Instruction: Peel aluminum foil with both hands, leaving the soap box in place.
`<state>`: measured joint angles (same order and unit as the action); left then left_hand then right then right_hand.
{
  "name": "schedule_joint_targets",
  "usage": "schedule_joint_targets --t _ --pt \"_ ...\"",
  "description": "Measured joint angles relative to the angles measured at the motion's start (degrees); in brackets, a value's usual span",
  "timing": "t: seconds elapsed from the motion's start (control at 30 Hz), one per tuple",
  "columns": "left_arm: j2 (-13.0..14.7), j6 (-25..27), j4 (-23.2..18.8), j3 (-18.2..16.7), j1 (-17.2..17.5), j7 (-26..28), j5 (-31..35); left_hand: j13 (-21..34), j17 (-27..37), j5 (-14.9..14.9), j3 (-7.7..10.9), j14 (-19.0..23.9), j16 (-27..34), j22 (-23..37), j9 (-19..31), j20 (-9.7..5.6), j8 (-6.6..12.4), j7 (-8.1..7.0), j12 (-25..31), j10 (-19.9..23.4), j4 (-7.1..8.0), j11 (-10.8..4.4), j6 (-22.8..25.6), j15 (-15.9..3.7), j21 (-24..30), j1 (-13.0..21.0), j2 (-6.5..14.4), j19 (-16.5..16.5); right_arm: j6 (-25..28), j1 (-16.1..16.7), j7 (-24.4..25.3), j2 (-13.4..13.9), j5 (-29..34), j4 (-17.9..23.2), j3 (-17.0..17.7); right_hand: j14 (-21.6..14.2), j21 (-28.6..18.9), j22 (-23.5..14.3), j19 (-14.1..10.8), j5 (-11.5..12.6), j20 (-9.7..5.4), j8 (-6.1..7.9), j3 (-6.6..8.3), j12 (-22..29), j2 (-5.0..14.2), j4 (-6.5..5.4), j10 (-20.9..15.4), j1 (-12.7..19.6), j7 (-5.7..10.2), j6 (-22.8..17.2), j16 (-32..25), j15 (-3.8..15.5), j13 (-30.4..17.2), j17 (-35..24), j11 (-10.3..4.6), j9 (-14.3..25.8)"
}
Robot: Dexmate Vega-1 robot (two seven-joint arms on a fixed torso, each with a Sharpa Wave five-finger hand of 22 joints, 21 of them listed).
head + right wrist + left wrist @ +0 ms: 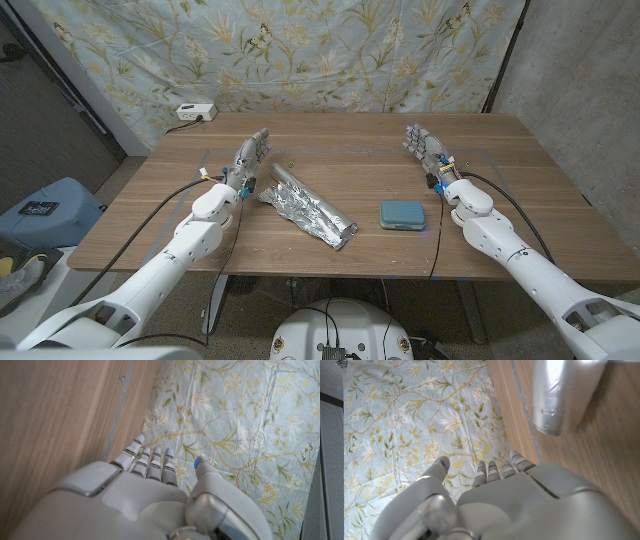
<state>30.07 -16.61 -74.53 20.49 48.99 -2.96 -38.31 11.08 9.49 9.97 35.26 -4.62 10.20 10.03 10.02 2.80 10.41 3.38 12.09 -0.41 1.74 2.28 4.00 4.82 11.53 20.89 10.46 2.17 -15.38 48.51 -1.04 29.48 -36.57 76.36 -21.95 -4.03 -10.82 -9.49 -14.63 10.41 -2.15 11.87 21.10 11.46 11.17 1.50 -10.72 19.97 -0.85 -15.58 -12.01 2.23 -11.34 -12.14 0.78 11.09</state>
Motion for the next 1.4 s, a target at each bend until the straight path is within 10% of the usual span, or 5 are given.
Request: schedule_joint_targets --t 1.4 --pt "7.12 2.00 -6.28 -1.15 1.13 -1.65 -0.08 -0.02 -0.02 1.06 1.17 1.89 0.00 -0.17 -0.01 0.50 0.19 1.15 0.44 1.38 -4.68 0.66 1.15 0.40 0.00 3.10 -1.56 1.56 0.71 -0.89 -0.31 -0.20 1.62 1.28 -1.43 0.01 -0.21 0.01 -0.29 -0.01 -0.29 -0.23 0.49 0.00 -2.28 2.48 -0.30 2.24 -0.18 0.25 -0.15 -0.01 0.02 0.43 0.31 -0.16"
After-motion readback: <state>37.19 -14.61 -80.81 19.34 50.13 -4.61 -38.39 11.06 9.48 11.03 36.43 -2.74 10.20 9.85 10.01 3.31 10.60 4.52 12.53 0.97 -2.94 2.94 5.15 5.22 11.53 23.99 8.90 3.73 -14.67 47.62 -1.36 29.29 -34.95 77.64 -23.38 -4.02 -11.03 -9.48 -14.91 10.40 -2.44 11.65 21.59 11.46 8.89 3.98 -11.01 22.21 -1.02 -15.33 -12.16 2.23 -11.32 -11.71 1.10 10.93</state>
